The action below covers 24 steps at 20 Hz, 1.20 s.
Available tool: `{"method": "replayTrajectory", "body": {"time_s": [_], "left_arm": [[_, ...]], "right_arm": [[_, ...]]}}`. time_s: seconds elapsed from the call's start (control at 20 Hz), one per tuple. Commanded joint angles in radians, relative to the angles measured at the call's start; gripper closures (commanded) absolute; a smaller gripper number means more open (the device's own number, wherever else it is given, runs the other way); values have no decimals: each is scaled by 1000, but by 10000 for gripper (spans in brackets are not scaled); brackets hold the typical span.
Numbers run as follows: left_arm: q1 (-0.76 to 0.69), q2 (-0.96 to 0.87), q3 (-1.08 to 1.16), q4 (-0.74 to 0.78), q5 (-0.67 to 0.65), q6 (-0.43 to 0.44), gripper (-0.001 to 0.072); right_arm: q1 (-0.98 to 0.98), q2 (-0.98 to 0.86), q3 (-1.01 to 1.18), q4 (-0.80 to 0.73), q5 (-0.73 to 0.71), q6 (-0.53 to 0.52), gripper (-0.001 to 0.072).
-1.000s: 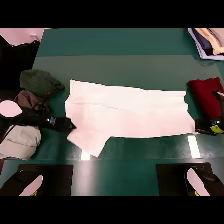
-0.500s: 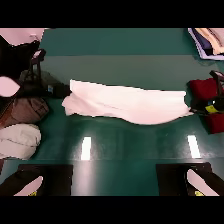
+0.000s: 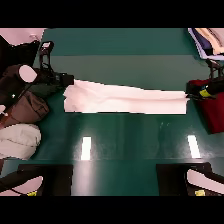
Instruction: Fold the shirts.
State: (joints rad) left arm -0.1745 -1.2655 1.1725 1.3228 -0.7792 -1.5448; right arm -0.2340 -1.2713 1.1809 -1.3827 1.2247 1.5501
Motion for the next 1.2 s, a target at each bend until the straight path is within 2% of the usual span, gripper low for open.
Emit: {"method": "replayTrajectory", "body": {"time_s": [0.0,0.35,0.45,0.5,0.55,0.6,0.75,0.85,0.9,0.95,1.0,1.05,1.15], "left_arm": [[1,-34,10,66,90,-30,682],[1,-55,9,69,185,-32,681],[1,-72,9,69,183,-63,658],[1,-78,9,69,187,-83,432],[1,-82,9,69,190,-110,199],[1,-82,9,69,192,-126,185],[1,-82,26,69,180,-131,185],[1,-82,48,69,121,-131,186],[1,-82,53,68,97,-131,222],[1,-82,53,64,79,-130,395],[1,-82,53,63,61,-121,598],[1,-82,53,61,45,-113,671],[1,-82,53,61,4,-112,672]], "right_arm": [[2,-65,42,2,-89,23,696],[2,-109,42,3,-157,39,695],[2,-128,43,9,-163,39,680],[1,-137,43,35,-173,39,479],[-1,-143,43,70,-186,39,188],[-10,-144,43,111,-206,38,20],[-49,-143,83,169,-191,34,21],[-101,-143,120,171,-94,-37,21],[-124,-147,126,183,-44,-78,21],[-152,-159,131,206,23,-119,21],[-182,-177,135,224,85,-152,21],[-209,-201,132,244,138,-178,20],[-251,-260,132,289,209,-208,20]]}}
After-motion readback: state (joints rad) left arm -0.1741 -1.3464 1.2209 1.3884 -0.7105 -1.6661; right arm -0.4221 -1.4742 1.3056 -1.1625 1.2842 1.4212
